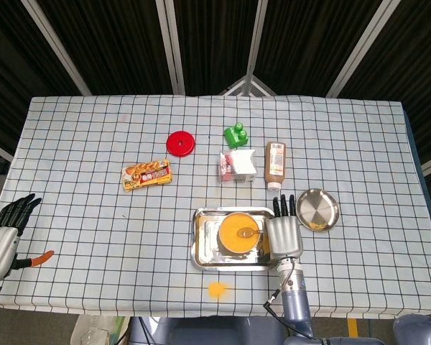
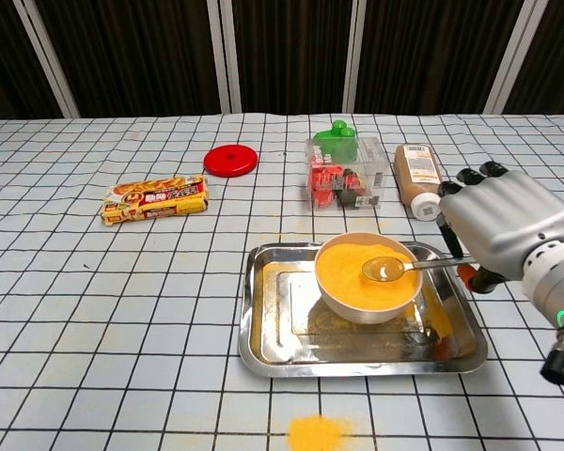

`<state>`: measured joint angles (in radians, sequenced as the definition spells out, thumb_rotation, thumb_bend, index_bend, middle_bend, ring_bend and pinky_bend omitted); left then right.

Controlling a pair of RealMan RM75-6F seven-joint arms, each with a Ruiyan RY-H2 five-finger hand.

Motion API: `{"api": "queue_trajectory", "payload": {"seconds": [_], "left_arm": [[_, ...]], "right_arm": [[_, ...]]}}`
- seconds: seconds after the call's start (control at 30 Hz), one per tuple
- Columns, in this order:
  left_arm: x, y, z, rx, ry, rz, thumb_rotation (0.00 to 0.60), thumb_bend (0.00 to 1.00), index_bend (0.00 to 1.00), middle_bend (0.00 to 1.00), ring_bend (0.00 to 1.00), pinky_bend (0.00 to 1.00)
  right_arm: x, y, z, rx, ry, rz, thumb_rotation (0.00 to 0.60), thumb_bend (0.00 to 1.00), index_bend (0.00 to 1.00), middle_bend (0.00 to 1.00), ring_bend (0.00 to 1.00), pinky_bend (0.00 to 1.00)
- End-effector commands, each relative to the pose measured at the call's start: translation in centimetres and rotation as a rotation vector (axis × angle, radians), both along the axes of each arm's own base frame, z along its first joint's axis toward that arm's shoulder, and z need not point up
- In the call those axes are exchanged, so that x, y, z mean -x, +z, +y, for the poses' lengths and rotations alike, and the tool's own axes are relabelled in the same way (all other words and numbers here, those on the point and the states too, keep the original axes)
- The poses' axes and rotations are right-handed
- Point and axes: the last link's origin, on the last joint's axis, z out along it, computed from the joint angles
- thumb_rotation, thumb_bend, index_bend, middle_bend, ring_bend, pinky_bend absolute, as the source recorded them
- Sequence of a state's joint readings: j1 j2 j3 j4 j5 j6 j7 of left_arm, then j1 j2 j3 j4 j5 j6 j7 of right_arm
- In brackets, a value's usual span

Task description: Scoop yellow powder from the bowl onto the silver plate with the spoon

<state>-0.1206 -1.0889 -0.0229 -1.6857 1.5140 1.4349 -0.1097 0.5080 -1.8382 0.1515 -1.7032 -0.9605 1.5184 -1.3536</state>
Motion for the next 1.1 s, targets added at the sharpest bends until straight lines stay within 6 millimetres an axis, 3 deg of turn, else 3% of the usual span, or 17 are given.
{"api": "queue_trajectory", "payload": {"seconds": [0.03, 0.23, 0.5, 0.73, 0.93, 1.1], "left_arm": [[0.0, 0.0, 0.0, -0.004, 0.000, -0.002, 0.600, 0.00, 0.00, 0.00, 0.00, 0.00], [0.0, 0.1, 0.0, -0.006, 0.002, -0.006, 0.600, 0.00, 0.00, 0.00, 0.00, 0.00], [0.0, 0.1, 0.0, -0.009, 0.001, -0.012, 0.600, 0.00, 0.00, 0.00, 0.00, 0.00], [0.0, 0.2, 0.1, -0.008, 0.002, -0.012, 0.600, 0.00, 0.00, 0.00, 0.00, 0.00], [0.0, 0.2, 0.0, -0.008, 0.003, -0.013, 0.600, 0.00, 0.00, 0.00, 0.00, 0.00], [-0.1, 0.1, 0.0, -0.006, 0.003, -0.011, 0.600, 0.00, 0.00, 0.00, 0.00, 0.00]], "right_arm": [[-0.3, -0.2, 0.2, -0.005, 0.010, 0.004, 0.600, 0.48, 0.58, 0.13, 0.00, 0.00], [-1.0, -0.4, 0.6, -0.009, 0.029, 0.003, 0.600, 0.48, 0.47, 0.13, 0.00, 0.00], [-1.7, -0.4, 0.9, 0.002, 0.055, 0.012, 0.600, 0.48, 0.43, 0.13, 0.00, 0.00], [-2.0, 0.0, 1.3, 0.006, 0.053, 0.014, 0.600, 0.46, 0.26, 0.12, 0.00, 0.00], [-1.4, 0.7, 2.3, -0.016, 0.043, 0.002, 0.600, 0.46, 0.25, 0.11, 0.00, 0.00], [-0.5, 0.9, 2.9, -0.048, 0.027, -0.002, 0.600, 0.62, 0.25, 0.10, 0.00, 0.00]]}}
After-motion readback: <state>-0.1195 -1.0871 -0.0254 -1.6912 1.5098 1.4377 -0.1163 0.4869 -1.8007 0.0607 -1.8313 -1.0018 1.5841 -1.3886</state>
